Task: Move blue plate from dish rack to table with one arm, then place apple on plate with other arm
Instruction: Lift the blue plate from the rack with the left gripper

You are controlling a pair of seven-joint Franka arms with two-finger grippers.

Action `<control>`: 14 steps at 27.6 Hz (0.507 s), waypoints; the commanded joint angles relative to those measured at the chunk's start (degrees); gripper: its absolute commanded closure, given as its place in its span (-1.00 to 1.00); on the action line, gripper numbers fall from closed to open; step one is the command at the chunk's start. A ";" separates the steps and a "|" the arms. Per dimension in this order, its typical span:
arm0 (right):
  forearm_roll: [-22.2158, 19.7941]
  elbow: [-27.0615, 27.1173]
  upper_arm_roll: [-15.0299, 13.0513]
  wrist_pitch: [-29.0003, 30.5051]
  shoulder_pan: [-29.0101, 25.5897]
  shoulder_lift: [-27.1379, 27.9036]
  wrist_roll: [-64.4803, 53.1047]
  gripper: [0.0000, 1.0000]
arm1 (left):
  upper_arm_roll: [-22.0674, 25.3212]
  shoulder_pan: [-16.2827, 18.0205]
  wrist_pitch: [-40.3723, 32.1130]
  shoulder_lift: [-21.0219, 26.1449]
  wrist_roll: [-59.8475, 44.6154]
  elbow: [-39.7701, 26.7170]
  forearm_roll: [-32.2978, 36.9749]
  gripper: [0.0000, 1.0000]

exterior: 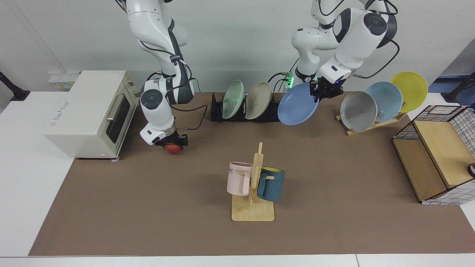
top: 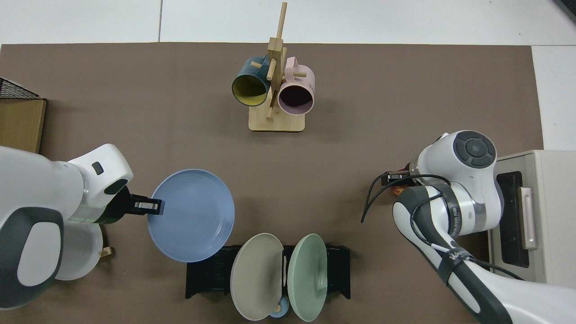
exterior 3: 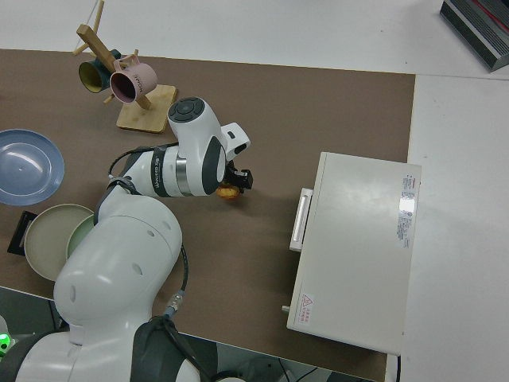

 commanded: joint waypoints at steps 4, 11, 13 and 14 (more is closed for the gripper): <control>-0.59 8.51 0.25 -10.79 -0.75 -3.85 0.00 1.00 | -1.00 0.53 8.08 8.71 3.27 1.63 -13.74 1.00; -0.67 14.76 -0.11 -18.53 -1.01 -4.55 -0.09 1.00 | -4.07 0.61 14.67 15.58 5.56 1.64 -19.54 1.00; -0.67 15.11 -0.19 -19.42 -1.19 -5.60 -0.18 1.00 | -4.87 0.70 16.08 16.81 5.64 1.64 -20.78 1.00; -0.76 15.11 -0.19 -19.51 -1.19 -6.39 -0.53 1.00 | -5.39 0.62 16.61 17.77 5.64 1.64 -20.96 1.00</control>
